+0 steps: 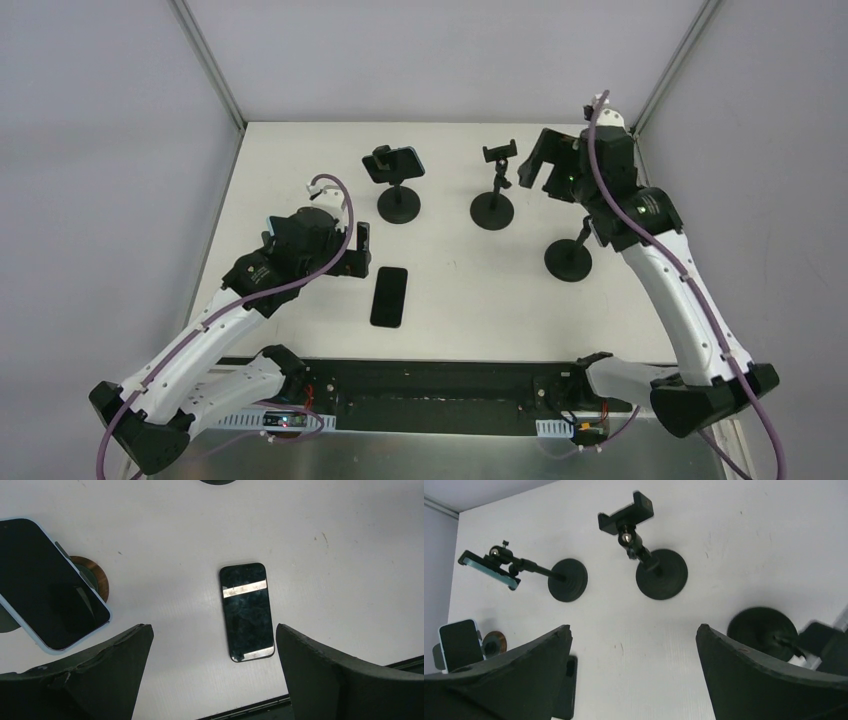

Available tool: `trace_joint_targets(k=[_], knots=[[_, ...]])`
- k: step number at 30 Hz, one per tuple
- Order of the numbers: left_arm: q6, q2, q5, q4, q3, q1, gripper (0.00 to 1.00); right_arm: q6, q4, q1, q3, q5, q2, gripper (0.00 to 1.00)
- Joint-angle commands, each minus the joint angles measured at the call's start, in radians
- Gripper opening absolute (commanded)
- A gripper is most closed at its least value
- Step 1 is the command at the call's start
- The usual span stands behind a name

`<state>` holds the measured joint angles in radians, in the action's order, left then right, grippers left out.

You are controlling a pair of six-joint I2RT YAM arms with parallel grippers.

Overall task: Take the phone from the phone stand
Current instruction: Move the phone stand to the center of the board, then pick up the phone stand with the phone at the center of the board.

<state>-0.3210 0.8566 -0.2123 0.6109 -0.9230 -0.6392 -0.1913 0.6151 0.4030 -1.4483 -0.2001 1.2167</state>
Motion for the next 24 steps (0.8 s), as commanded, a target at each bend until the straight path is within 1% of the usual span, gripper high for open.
trace_joint_targets(k=[1,4,8,12,14,17,21,24], knots=[[0.039,0.019,-0.037,-0.003,-0.038,0.011,0.99,-0.137,0.299,-0.045,-0.075,0.022,-0.091,0.99],[0.047,0.024,-0.049,-0.003,-0.042,0.01,0.99,-0.201,0.401,-0.155,-0.121,0.057,-0.115,1.0],[0.063,0.015,-0.04,-0.002,-0.037,0.012,0.99,-0.288,0.484,-0.375,-0.152,0.126,-0.122,1.0],[0.086,-0.003,-0.014,0.0,-0.021,0.011,0.99,-0.368,0.493,-0.634,-0.108,0.318,-0.098,1.0],[0.102,-0.014,-0.003,0.0,-0.011,0.012,0.99,-0.392,0.463,-0.719,-0.065,0.366,-0.093,1.0],[0.127,-0.029,0.002,-0.001,0.005,0.011,0.99,-0.393,0.425,-0.78,-0.036,0.377,-0.073,1.0],[0.172,-0.038,0.007,0.0,0.028,0.011,0.99,-0.372,0.401,-0.807,-0.036,0.36,-0.014,1.0],[0.189,-0.047,0.003,0.001,0.047,0.011,0.99,-0.351,0.33,-0.815,0.004,0.342,0.0,1.0]])
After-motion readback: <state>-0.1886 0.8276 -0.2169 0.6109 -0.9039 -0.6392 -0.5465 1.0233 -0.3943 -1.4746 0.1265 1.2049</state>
